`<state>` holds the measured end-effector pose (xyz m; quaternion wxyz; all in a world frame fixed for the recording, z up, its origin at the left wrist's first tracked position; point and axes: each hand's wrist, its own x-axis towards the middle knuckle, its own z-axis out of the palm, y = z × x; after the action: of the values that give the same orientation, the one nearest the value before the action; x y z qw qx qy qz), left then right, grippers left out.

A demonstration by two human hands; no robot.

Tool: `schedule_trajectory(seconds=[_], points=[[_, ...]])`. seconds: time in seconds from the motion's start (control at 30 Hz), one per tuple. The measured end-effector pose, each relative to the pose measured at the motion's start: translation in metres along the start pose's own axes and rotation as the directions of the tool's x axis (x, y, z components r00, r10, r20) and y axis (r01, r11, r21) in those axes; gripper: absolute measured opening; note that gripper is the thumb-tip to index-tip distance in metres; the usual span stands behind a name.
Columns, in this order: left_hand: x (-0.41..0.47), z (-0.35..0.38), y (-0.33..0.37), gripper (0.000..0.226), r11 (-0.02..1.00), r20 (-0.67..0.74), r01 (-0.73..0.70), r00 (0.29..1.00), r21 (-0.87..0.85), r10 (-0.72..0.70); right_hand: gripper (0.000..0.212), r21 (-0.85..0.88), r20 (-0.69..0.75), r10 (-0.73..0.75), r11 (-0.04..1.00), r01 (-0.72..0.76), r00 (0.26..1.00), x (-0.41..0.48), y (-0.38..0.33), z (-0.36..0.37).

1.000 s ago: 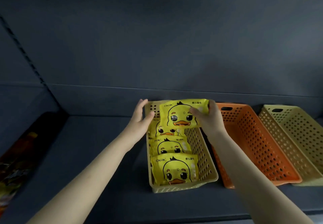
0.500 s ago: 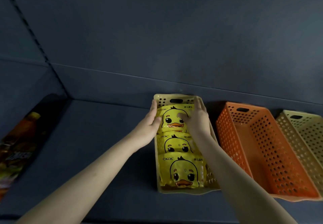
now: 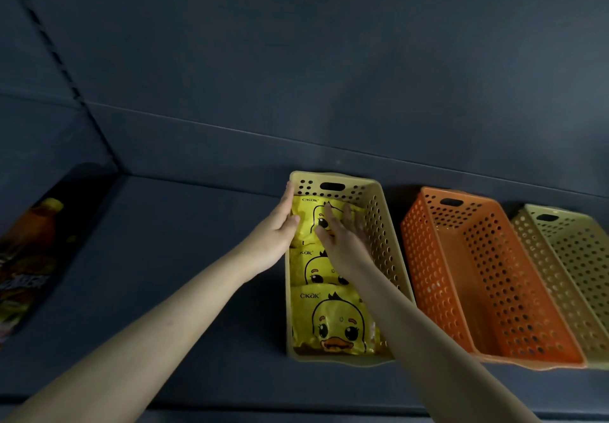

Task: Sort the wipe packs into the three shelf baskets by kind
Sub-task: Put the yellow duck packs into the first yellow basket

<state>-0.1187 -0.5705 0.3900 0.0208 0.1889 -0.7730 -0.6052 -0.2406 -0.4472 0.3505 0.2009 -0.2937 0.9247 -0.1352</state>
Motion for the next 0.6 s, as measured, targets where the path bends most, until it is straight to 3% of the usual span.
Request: schedule_trajectory(seconds=[0.2, 0.37, 0.47, 0.6], points=[[0.002, -0.001, -0.001, 0.059, 1.000, -0.002, 0.012, 1.000, -0.005, -0.012, 0.064, -0.098, 0.051, -0.026, 0.995, 0.031, 0.998, 0.007, -0.002, -0.010], [0.002, 0.005, 0.001, 0.059, 1.000, -0.027, -0.001, 1.000, -0.019, 0.000, 0.057, 0.120, 0.040, -0.166, 0.980, 0.161, 0.985, -0.036, -0.001, -0.040], [0.003, 0.007, 0.000, 0.059, 0.999, -0.037, -0.015, 0.999, -0.042, 0.014, 0.049, 0.206, 0.237, -0.260, 0.955, 0.213, 0.936, -0.070, 0.005, -0.036], [0.003, 0.006, -0.001, 0.059, 0.999, -0.027, -0.012, 1.000, -0.038, 0.011, 0.050, 0.050, 0.445, -0.245, 0.967, 0.249, 0.862, -0.081, 0.014, -0.016]])
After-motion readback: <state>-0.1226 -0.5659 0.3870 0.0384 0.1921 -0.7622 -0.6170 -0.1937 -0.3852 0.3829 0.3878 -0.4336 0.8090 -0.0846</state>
